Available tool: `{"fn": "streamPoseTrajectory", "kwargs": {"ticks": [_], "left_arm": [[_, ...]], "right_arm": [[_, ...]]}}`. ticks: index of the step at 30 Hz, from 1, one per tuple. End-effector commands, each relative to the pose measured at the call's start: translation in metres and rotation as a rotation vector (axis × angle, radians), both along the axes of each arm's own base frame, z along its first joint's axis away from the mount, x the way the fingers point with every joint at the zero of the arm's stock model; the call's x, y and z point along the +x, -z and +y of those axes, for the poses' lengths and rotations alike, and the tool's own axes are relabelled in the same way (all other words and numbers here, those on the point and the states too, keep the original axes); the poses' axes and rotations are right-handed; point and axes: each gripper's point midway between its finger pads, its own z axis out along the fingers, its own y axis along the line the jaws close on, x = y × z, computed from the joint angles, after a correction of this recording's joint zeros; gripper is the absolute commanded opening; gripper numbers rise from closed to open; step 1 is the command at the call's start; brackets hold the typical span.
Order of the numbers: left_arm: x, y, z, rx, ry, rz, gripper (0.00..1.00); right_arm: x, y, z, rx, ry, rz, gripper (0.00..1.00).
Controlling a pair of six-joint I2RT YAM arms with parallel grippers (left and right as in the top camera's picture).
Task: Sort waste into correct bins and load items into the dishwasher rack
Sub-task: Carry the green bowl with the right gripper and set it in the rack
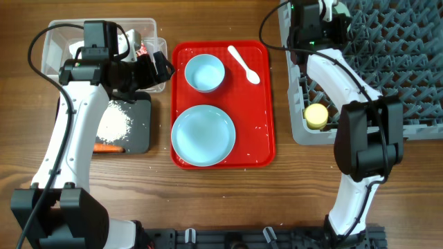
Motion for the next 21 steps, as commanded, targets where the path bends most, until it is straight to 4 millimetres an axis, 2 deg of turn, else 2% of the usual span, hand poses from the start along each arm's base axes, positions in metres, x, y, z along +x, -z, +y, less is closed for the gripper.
{"fn": "streamPoseTrajectory", "kwargs": {"ticks": [1, 5, 12, 15, 17, 18, 19, 21], "left_arm": [[0.002, 0.001, 0.001, 0.004, -0.005, 0.001, 1.00], [0.002, 0.001, 0.001, 0.004, -0.005, 0.001, 1.00], [0.002, 0.001, 0.001, 0.004, -0.005, 0.001, 1.00], [0.002, 0.001, 0.001, 0.004, -0.005, 0.001, 1.00], [0.002, 0.001, 0.001, 0.004, -0.005, 0.001, 1.00], [0.002, 0.001, 0.001, 0.004, -0.005, 0.001, 1.00], [0.002, 0.001, 0.001, 0.004, -0.005, 0.001, 1.00], [0.002, 0.001, 0.001, 0.004, -0.005, 0.001, 1.00]], "right_arm": [[-0.008, 0.011, -0.004, 0.013, 0.055, -0.007, 0.04], [-0.011, 0.026, 0.005, 0.050, 0.022, 0.046, 0.04], [-0.013, 0.031, 0.033, 0.047, -0.034, 0.083, 0.06], [-0.015, 0.033, 0.043, 0.042, -0.054, 0.101, 0.18], [-0.017, 0.038, 0.050, 0.046, -0.078, 0.133, 0.30], [-0.018, 0.041, 0.053, 0.051, -0.092, 0.154, 0.50], [-0.019, 0.045, 0.057, 0.058, -0.106, 0.176, 0.61], [-0.021, 0.055, 0.064, 0.088, -0.142, 0.224, 0.74]]}}
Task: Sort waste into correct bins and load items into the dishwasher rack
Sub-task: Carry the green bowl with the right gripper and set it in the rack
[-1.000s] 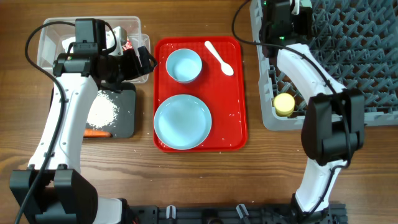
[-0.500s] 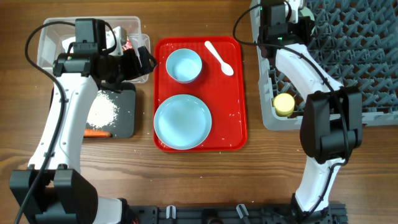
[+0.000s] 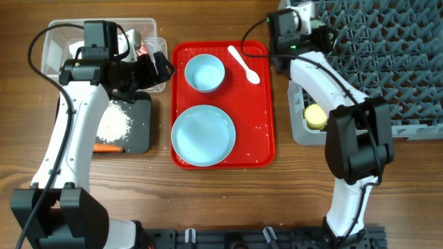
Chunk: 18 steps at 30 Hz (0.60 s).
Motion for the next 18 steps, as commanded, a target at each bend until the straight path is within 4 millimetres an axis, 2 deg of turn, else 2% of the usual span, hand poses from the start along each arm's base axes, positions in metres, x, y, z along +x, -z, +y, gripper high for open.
{"fn": "streamPoseTrajectory", "kwargs": {"ticks": [1, 7, 18], "left_arm": [[0.002, 0.001, 0.001, 0.004, -0.005, 0.000, 1.00], [0.002, 0.001, 0.001, 0.004, -0.005, 0.001, 1.00], [0.002, 0.001, 0.001, 0.004, -0.005, 0.000, 1.00]], "right_arm": [[0.000, 0.023, 0.011, 0.060, -0.050, 0.064, 0.76], [0.000, 0.020, 0.011, 0.073, -0.044, 0.048, 0.84], [0.007, -0.023, 0.022, 0.167, -0.098, -0.070, 0.87]]}}
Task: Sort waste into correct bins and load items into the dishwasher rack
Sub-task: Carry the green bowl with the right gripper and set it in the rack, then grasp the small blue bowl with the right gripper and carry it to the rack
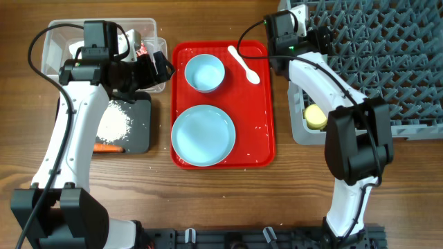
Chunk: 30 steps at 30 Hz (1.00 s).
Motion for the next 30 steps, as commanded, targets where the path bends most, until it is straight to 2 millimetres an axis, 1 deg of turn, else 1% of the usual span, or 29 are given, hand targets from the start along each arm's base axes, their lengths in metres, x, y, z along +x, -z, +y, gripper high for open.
{"fn": "streamPoseTrajectory", "kwargs": {"ticks": [1, 5, 7, 9, 11, 12, 14, 16, 17, 18, 19, 20, 24, 26, 27, 28, 30], "left_arm": [[0.002, 0.001, 0.001, 0.004, -0.005, 0.000, 1.00], [0.002, 0.001, 0.001, 0.004, -0.005, 0.001, 1.00], [0.002, 0.001, 0.001, 0.004, -0.005, 0.000, 1.00], [0.002, 0.001, 0.001, 0.004, -0.005, 0.000, 1.00], [0.002, 0.001, 0.001, 0.004, -0.005, 0.000, 1.00], [0.002, 0.001, 0.001, 0.004, -0.005, 0.001, 1.00], [0.002, 0.001, 0.001, 0.004, -0.005, 0.001, 1.00], [0.002, 0.001, 0.001, 0.004, -0.005, 0.000, 1.00], [0.002, 0.001, 0.001, 0.004, -0.005, 0.000, 1.00], [0.002, 0.001, 0.001, 0.004, -0.005, 0.001, 1.00], [0.002, 0.001, 0.001, 0.004, -0.005, 0.000, 1.00], [0.002, 0.001, 0.001, 0.004, -0.005, 0.001, 1.00], [0.002, 0.001, 0.001, 0.004, -0.005, 0.000, 1.00], [0.002, 0.001, 0.001, 0.004, -0.005, 0.001, 1.00], [0.002, 0.001, 0.001, 0.004, -0.005, 0.001, 1.00], [0.002, 0.001, 0.001, 0.004, -0.005, 0.001, 1.00], [0.002, 0.001, 0.001, 0.004, -0.005, 0.001, 1.00]], "right_arm": [[0.004, -0.035, 0.007, 0.089, -0.031, -0.096, 0.87], [0.006, -0.040, 0.013, 0.135, -0.054, -0.116, 0.87], [0.007, -0.045, 0.019, 0.193, -0.064, -0.141, 0.87], [0.008, -0.048, 0.032, 0.284, -0.116, -0.146, 0.87], [0.008, -0.055, 0.050, 0.402, -0.171, -0.146, 0.86], [0.006, -0.057, 0.061, 0.464, -0.205, -0.134, 0.86], [-0.001, -0.061, 0.097, 0.645, -0.310, -0.088, 0.86], [-0.015, -0.064, 0.144, 0.893, -0.423, -0.020, 0.86], [-0.027, -0.065, 0.174, 1.048, -0.483, 0.038, 0.86], [-0.035, -0.065, 0.192, 1.145, -0.506, 0.080, 0.85], [-0.042, -0.058, 0.208, 1.216, -0.501, 0.121, 0.85], [-0.045, -0.055, 0.216, 1.236, -0.498, 0.141, 0.85], [-0.059, -0.022, 0.254, 1.285, -0.450, 0.229, 0.85], [-0.068, -0.002, 0.272, 1.296, -0.419, 0.274, 0.78], [-0.070, 0.005, 0.277, 1.305, -0.391, 0.286, 0.74], [-0.073, 0.016, 0.280, 1.316, -0.328, 0.297, 0.73], [-0.076, 0.031, 0.279, 1.321, -0.230, 0.302, 0.66]]}}
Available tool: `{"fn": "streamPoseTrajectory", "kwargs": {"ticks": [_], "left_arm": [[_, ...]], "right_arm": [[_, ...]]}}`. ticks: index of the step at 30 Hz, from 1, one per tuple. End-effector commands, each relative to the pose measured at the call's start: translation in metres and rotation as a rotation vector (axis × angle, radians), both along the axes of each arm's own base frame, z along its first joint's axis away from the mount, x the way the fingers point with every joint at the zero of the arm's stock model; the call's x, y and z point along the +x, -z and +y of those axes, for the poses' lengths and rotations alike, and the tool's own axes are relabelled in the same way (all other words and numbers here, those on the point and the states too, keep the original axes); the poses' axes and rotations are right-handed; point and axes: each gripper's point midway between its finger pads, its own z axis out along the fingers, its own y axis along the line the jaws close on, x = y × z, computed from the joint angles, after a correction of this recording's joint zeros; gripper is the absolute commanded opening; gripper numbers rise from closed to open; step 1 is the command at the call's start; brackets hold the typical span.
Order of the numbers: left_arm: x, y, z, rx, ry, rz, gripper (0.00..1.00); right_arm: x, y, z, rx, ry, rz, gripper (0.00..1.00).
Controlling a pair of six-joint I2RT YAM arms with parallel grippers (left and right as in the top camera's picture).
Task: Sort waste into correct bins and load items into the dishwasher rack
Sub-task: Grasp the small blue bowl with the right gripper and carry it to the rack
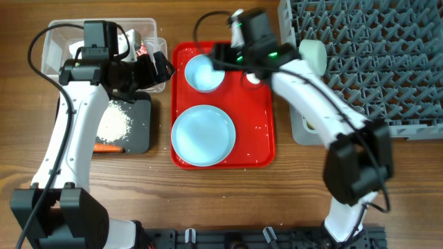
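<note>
A red tray (264, 142) holds a small light-blue bowl (201, 76), a larger light-blue plate (203, 135) and a white spoon (253, 79) that my right arm mostly covers. My right gripper (220, 57) hangs over the small bowl's right rim and looks open, with nothing in it. The grey dishwasher rack (374, 69) at the right has a pale cup (313, 55) at its left edge. My left gripper (163, 69) hovers at the right edge of the clear bin (59, 38), apparently open and empty.
A dark board (138, 135) with spilled white grains lies left of the tray, with an orange carrot piece (107, 147) at its front edge. The clear bin holds some scraps. My right arm crosses from the rack's front left corner to the tray.
My right gripper has moved from the rack's left edge leftward to over the small bowl on the tray. A pale cup now shows in the rack. The left arm is unchanged.
My right gripper was deep at the rack's back left corner. Then it stood at the rack's left edge beside the spoon, at two moments. Now it is over the small bowl. The left arm stayed at the clear bin throughout.
</note>
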Motion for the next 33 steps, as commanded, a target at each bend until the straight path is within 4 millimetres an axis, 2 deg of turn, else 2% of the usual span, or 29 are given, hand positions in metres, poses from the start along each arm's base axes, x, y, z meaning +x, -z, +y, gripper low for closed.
{"fn": "streamPoseTrajectory", "kwargs": {"ticks": [1, 2, 5, 12, 18, 23, 27, 30, 33], "left_arm": [[0.002, 0.001, 0.001, 0.004, -0.005, 0.001, 1.00], [0.002, 0.001, 0.001, 0.004, -0.005, 0.001, 1.00], [0.002, 0.001, 0.001, 0.004, -0.005, 0.001, 1.00], [0.002, 0.001, 0.001, 0.004, -0.005, 0.001, 1.00], [0.002, 0.001, 0.001, 0.004, -0.005, 0.001, 1.00], [0.002, 0.001, 0.001, 0.004, -0.005, 0.001, 1.00], [0.002, 0.001, 0.001, 0.004, -0.005, 0.001, 1.00], [0.002, 0.001, 0.001, 0.004, -0.005, 0.001, 1.00], [0.002, 0.001, 0.001, 0.004, -0.005, 0.001, 1.00]], "right_arm": [[-0.007, 0.037, 0.009, 0.045, 0.153, 0.178, 0.62], [-0.007, 0.041, 0.009, 0.043, 0.162, 0.188, 0.58], [-0.005, 0.056, 0.001, 0.008, 0.218, 0.213, 0.53], [-0.008, 0.085, -0.010, -0.061, 0.260, 0.257, 0.50], [-0.007, 0.102, -0.011, -0.074, 0.283, 0.277, 0.45], [-0.004, 0.107, -0.011, -0.074, 0.292, 0.273, 0.25], [-0.004, 0.118, -0.012, -0.075, 0.312, 0.294, 0.19], [-0.004, 0.118, -0.012, -0.075, 0.313, 0.295, 0.04], [-0.005, 0.114, -0.010, -0.061, 0.303, 0.301, 0.04]]}}
